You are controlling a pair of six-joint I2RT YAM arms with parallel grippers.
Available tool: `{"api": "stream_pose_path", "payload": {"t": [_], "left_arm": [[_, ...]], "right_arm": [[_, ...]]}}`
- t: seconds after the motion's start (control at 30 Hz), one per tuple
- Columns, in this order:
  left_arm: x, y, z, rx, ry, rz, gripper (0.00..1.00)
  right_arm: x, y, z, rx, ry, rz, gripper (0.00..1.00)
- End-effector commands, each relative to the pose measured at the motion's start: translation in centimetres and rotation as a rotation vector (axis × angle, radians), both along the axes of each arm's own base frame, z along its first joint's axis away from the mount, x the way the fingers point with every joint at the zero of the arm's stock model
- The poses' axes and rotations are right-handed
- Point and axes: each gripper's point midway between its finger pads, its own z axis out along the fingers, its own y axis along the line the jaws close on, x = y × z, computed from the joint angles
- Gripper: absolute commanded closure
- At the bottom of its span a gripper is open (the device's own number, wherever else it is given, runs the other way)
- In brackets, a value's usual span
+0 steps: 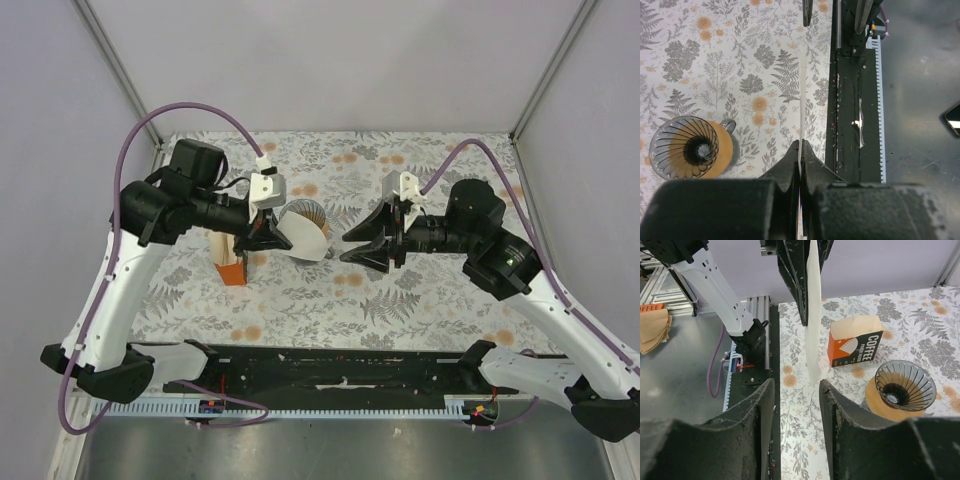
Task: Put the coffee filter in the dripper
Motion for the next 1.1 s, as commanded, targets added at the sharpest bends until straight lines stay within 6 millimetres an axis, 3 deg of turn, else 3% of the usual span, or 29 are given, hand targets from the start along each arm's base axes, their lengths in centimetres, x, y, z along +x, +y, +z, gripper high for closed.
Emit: {"api": "stream_pose_path", "payload": {"t": [0.0,0.13,0.3,0.47,0.73,1.07], "left_arm": [[-1.5,1.3,1.5,0.015,-0.145,-0.062,0.98],[-1.7,1.9,2.6,0.014,-0.249,-0.081,0.98],[-2.0,1.7,2.4,0.002,-0.239,-0.101,0.98],[-2.3,1.7,2.5,-0.006,-0.251,-0.111,0.98],[-2.5,1.8,2.5,-0.007,-0.249,-0.110,0.98],[-2.6,1.7,2.6,-0.013,-0.247,-0.114,0.98]], "right_arm": [[-0.3,-0.7,-0.7,-0.027,-0.075,-0.001,0.51],[-0.1,-0.7,-0.4,-0.027,-0.120,0.001,0.51],[-0.9,0.1,1.0,0.006,-0.132,0.083,0.50],[-0.3,0.6,1.7,0.012,-0.140,0.081,0.49],[-0.6,2.0,2.1,0.023,-0.089,0.170,0.64],[-0.3,2.6,2.5,0.039,-0.073,0.182,0.69]]}}
